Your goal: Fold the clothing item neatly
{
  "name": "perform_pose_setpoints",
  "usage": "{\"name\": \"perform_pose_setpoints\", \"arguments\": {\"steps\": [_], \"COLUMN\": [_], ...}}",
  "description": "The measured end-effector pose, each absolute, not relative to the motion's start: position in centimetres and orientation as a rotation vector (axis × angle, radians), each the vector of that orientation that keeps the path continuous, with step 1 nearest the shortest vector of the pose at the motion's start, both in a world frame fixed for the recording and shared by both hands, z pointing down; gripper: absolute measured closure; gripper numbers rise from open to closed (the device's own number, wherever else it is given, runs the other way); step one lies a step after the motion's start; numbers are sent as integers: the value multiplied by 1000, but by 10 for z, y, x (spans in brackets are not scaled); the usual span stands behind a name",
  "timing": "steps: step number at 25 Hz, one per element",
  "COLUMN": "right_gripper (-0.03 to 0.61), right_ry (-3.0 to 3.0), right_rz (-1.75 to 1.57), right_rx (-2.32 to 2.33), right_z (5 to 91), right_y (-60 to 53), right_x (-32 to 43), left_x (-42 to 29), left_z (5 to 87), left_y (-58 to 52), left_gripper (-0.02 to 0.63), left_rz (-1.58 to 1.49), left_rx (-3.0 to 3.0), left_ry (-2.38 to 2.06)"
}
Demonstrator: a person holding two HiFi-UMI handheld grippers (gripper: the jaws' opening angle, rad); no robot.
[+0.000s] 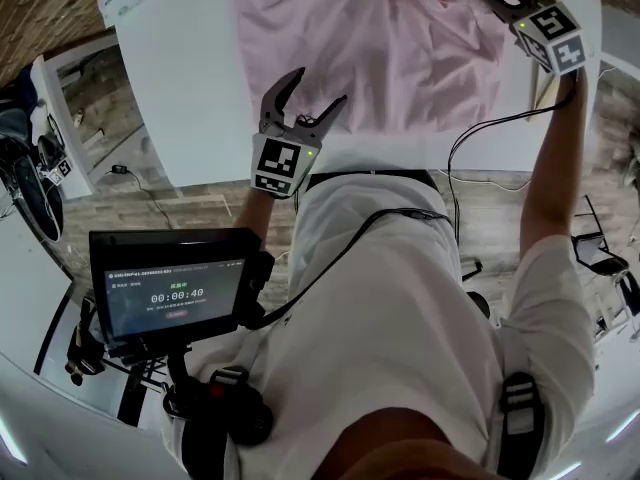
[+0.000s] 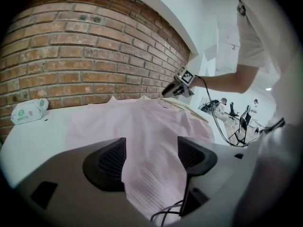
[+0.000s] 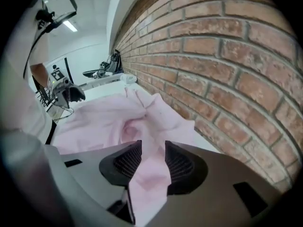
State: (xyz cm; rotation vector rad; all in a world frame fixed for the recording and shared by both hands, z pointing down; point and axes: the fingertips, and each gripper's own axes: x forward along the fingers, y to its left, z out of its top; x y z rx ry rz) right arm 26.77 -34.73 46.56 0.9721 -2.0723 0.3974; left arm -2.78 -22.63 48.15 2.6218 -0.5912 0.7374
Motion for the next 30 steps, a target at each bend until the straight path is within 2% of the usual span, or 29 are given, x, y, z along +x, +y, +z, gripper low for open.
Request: {"name": "perform_pose_setpoints", "arguments": {"steps": [9,10,11,16,21,30], "right_gripper": [428,468,563,563,563,553], "right_ry": [-1962,-1952,-1951,-1935,-1804,-1785], "right_rz": [528,549,548,449,531,591], "right_rx": [937,917,919,1172,1138,1215], "right_z": [523,531,533,512,530,538], "right_y": [-338,-339,-342,-360,-341,-337], "right_x": [279,276,276,339,381,390], "left_x": [-24,-27,-28,-20,-29,-36], "left_z": [505,511,515,530,544,551], "left_y": [-265,-265,-265,-265,-272,-272], "left_gripper": [270,271,271,270,271,270], "left_rz": [709,730,751,817,852,854], "left_rx": [2546,2538,2533,2482,2419,2420], "left_ry": [-635,-636,-640,-683,-726,-738]}}
